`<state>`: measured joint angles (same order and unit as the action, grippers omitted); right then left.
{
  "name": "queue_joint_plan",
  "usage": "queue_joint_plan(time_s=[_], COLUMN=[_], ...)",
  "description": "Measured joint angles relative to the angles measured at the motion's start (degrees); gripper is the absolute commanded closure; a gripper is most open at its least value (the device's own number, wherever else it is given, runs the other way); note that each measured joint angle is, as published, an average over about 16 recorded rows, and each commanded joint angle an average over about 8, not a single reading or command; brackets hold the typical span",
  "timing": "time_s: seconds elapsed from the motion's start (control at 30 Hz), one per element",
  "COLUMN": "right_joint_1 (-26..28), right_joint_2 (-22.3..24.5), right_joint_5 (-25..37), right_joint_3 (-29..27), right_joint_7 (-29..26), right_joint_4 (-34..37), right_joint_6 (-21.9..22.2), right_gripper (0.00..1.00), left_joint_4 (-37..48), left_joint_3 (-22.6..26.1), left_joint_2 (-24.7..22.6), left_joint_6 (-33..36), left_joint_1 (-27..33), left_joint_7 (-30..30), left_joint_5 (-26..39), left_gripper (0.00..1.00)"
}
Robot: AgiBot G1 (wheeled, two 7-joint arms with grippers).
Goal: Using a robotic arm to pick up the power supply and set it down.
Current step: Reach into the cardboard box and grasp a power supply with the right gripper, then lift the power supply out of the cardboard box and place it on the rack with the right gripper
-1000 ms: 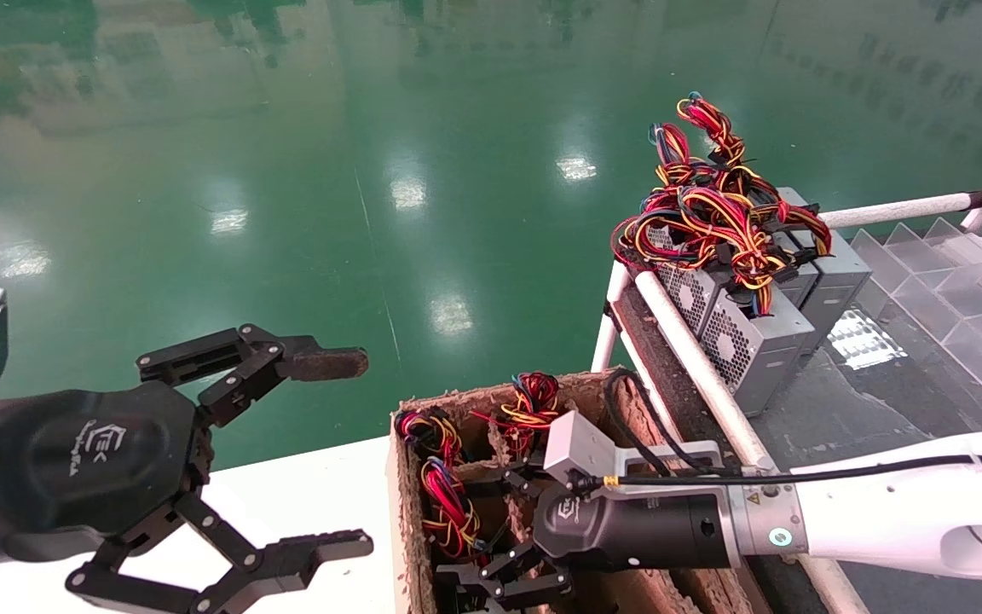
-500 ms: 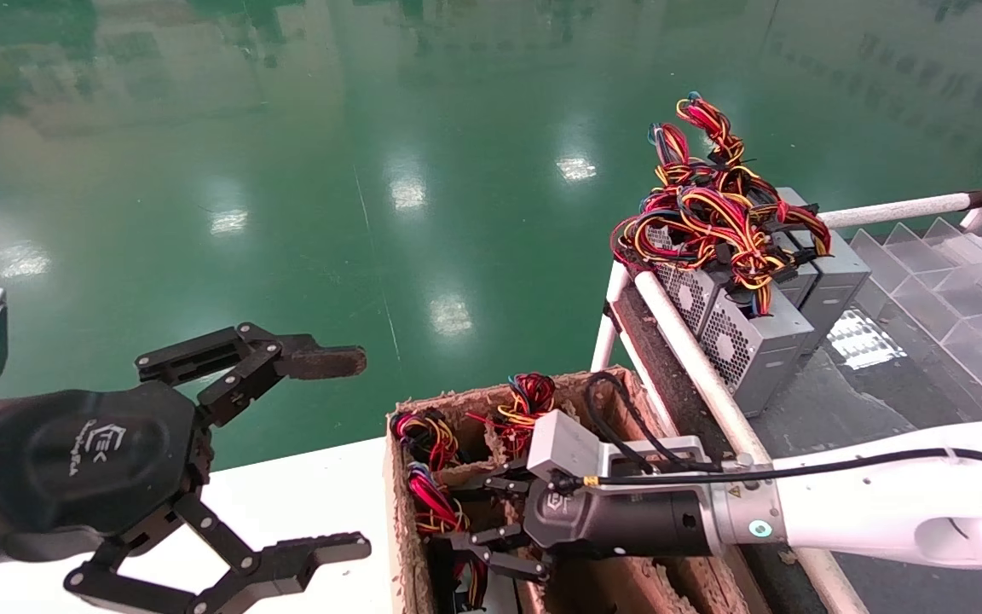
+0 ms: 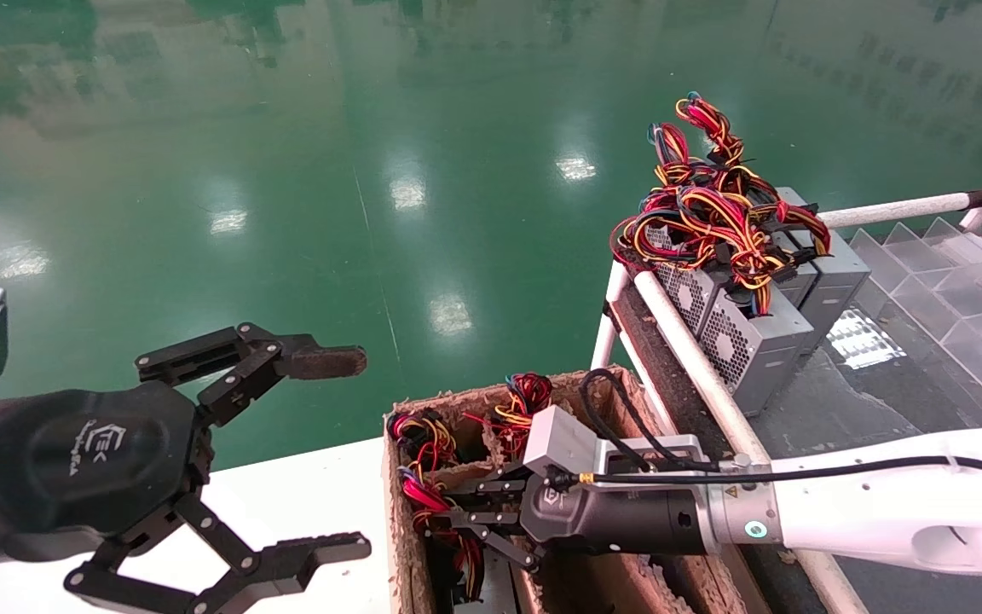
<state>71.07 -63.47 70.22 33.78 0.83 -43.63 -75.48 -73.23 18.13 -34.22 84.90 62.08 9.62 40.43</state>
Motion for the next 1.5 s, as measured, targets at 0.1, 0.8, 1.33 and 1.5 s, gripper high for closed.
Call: queue_joint_plan(time_s=[0.1,0.8,1.33,1.5], right_joint_1=[-0.36,-0.95,4.20,8.20], right_joint_2=[0.55,9.18,17.13,19.13], right_joint_5=[-0.92,-13.34,-18.92,-18.97], right_joint_3=[-0.63,-9.97,-16.94,-17.98], right_joint_7=[-0.29,-3.57,-3.79,-3.33], right_joint_4=[-0.77,-9.73,-12.25,-10.35], right_joint_6=[0.06,-0.25,0.35,-0.76], right_gripper=[1.00,1.00,1.00,1.00], left_joint_4=[0.00,0.00,0.00,0.00], left_joint_3=[0.01,0.05,0.08,0.09], left_joint_2=[0.00,0.02,0.03,0.04], left_joint_6=[0.00,-0.02,-0.03,-0.04], left_joint_1=[0.00,0.01,0.02,0.02], left_joint_7=[0.00,-0.02,-0.04,-0.04], left_joint_5=[0.00,-0.03,-0.05,-0.06], left_gripper=[0.00,0.00,0.00,0.00])
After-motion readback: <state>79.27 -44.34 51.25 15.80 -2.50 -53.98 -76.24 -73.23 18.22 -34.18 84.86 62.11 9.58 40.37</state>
